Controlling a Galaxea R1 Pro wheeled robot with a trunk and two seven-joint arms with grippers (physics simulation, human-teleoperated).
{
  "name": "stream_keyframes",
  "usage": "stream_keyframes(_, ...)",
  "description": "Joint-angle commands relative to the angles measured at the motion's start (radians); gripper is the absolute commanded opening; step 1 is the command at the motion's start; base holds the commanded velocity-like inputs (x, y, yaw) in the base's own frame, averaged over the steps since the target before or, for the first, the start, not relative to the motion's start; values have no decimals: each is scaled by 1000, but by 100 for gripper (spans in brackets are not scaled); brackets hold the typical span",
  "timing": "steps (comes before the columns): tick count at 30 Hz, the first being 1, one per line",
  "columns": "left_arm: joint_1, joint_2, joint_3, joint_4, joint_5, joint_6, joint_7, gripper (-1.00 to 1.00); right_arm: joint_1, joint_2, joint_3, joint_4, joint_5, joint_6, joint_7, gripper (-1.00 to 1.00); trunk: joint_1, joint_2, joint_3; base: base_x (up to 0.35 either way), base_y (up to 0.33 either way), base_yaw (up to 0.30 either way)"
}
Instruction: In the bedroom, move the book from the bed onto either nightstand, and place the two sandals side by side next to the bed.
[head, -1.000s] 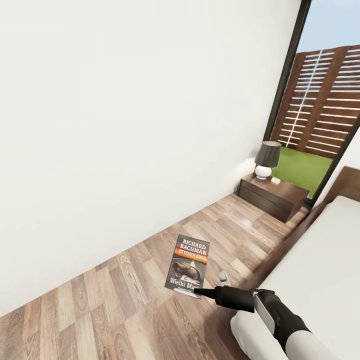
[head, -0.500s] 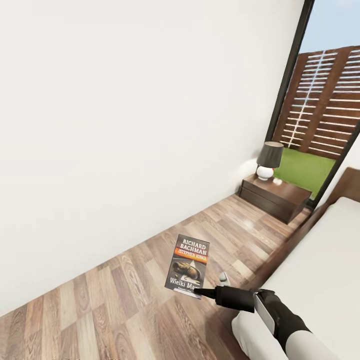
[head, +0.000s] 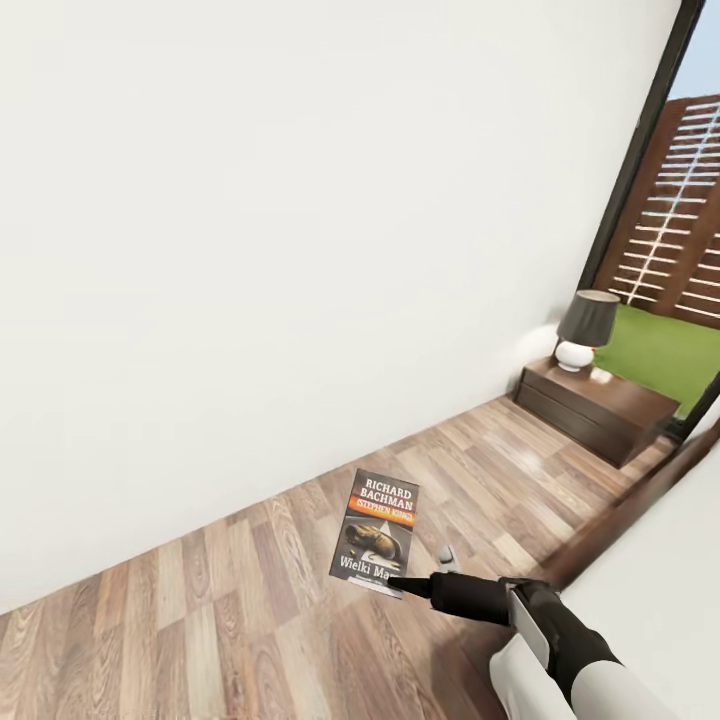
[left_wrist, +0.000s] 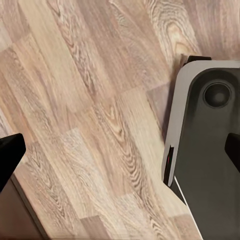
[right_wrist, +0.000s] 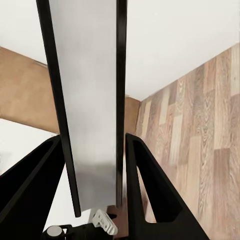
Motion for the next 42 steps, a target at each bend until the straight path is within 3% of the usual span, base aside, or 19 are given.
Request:
stream_keyframes(1, -1, 0, -1, 1, 8, -4, -1, 100, -1, -1, 6, -1, -10, 9, -1, -100, 1, -2, -2, 0, 0, 281)
stream_keyframes(30, -1, 0, -1, 2, 8, -4, -1, 100, 0, -1, 6, -1, -11, 9, -1, -100, 1, -2, -2, 0, 0, 286)
stream_keyframes(42, -1, 0, -1, 1, 8, -4, -1, 100, 0, -1, 6, 0, -12, 9, -2, -100, 1, -2, -2, 0, 0, 92)
